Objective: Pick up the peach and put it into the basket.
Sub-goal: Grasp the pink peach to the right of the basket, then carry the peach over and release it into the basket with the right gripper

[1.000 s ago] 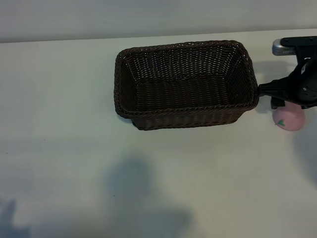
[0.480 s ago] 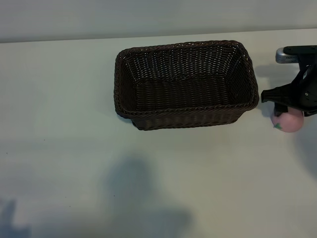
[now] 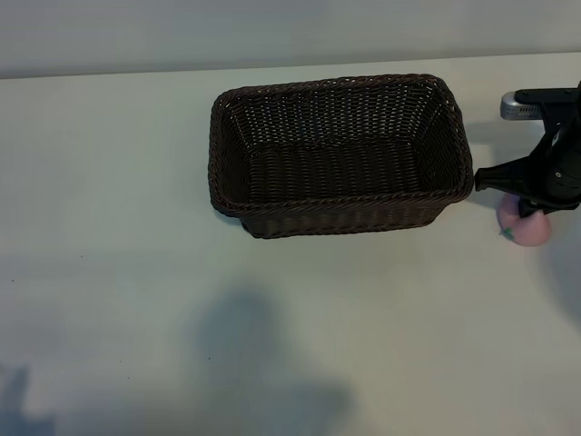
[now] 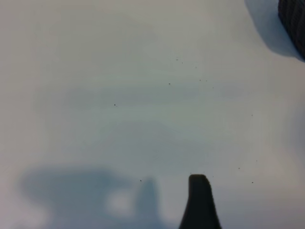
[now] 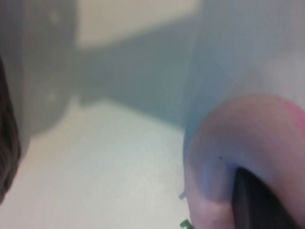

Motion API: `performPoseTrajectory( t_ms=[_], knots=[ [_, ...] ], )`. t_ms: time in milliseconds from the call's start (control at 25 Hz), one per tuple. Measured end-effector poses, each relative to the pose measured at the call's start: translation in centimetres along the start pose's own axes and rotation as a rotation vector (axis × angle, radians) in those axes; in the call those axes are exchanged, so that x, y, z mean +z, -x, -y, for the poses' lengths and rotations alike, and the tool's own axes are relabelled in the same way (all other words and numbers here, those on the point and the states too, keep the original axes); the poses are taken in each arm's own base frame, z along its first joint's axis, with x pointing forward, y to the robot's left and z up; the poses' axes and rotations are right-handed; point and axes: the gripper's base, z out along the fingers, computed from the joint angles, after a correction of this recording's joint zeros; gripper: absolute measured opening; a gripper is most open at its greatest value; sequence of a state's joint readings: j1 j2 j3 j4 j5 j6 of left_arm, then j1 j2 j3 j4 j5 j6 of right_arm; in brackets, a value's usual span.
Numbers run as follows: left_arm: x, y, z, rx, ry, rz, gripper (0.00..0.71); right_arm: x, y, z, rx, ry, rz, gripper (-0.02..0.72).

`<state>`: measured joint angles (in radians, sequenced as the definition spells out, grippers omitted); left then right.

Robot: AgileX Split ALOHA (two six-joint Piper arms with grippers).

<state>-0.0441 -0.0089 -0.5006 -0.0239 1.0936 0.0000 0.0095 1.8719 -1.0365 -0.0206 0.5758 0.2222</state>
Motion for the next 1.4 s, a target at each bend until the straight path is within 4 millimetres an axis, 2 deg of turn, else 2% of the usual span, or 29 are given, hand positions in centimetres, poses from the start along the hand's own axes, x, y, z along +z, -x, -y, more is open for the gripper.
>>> performPoseTrajectory(
  t_ms=[160,320,520,760,840,1000,1120,1400],
  knots=[
    [0.0,0.0,0.0,0.000,0.000,0.000,0.532,-0.1,0.0,0.0,0.000,0.000,-0.001,0.046],
    [0.0,0.0,0.0,0.000,0.000,0.000,0.532,-1.5,0.1,0.0,0.001,0.005,0.027,0.045],
    [0.0,0.0,0.0,0.000,0.000,0.000,0.532,-5.1,0.6,-0.1,0.002,0.019,0.095,0.044],
    [0.0,0.0,0.0,0.000,0.000,0.000,0.532,-11.0,1.9,-0.4,-0.024,0.046,0.177,0.045],
    [0.0,0.0,0.0,0.000,0.000,0.000,0.532,-12.3,2.0,-0.4,-0.030,0.050,0.200,0.045],
    [0.0,0.0,0.0,0.000,0.000,0.000,0.532,-13.4,2.2,-0.8,-0.053,0.061,0.207,0.045],
    [0.0,0.0,0.0,0.000,0.000,0.000,0.532,-14.1,2.3,-2.0,-0.088,0.077,0.212,0.045],
    [0.0,0.0,0.0,0.000,0.000,0.000,0.532,-17.1,1.9,-8.0,-0.231,0.185,0.269,0.044]
  ],
)
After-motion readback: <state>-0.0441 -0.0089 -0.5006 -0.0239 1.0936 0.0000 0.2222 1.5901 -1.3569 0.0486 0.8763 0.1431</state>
